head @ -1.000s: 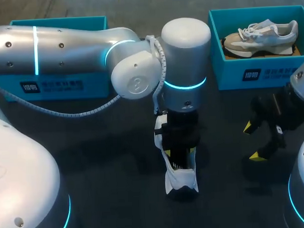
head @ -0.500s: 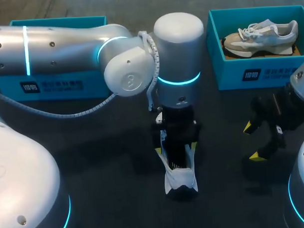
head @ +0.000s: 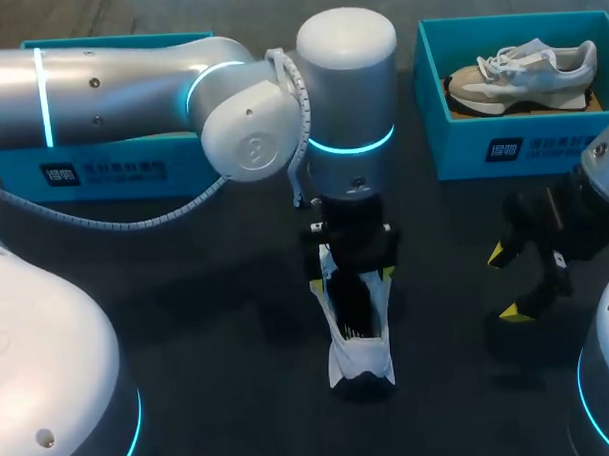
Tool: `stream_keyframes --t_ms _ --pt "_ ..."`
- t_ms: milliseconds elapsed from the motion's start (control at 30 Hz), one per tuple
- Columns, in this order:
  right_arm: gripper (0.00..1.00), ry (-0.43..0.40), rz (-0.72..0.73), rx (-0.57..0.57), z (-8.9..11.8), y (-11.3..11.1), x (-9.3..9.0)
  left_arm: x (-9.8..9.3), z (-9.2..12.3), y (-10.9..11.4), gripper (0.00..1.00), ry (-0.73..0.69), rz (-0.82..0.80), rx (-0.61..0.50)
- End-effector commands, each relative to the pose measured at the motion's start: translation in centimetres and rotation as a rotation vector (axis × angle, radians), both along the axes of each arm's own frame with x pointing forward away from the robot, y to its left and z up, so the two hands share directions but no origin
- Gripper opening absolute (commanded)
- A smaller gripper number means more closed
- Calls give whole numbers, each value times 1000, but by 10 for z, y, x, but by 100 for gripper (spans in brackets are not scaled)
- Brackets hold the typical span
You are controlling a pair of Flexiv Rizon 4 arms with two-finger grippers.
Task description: Take the shoe out of the shoebox, open the shoe tongue, remove and reinsert the insole, then place the shoe into the shoebox
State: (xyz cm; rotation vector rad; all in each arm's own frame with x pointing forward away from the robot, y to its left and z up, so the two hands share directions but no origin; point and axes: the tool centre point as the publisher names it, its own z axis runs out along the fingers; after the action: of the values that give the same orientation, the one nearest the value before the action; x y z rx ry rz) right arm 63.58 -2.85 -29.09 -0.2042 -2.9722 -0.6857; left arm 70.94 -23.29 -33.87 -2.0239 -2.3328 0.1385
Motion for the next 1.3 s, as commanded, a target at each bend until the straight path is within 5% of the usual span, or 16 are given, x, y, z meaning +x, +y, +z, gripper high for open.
stream_keyframes --t_ms 33,500,933,1100,1167,1300 --pt "100 -3 -2 -4 0 1 -1 3 5 3 100 -10 2 1" --pt "100 -3 -2 -4 0 1 -1 27 44 30 100 -97 60 -5" --pt "100 -3 -2 -4 0 1 -1 79 59 34 98 -63 131 -61" --pt "100 -3 -2 -4 0 1 -1 84 64 30 81 -9 111 -79" --pt "100 -3 -2 -4 0 1 -1 85 64 25 56 -8 110 -80" --pt "100 -3 -2 -4 0 1 -1 82 63 21 42 -14 92 -80"
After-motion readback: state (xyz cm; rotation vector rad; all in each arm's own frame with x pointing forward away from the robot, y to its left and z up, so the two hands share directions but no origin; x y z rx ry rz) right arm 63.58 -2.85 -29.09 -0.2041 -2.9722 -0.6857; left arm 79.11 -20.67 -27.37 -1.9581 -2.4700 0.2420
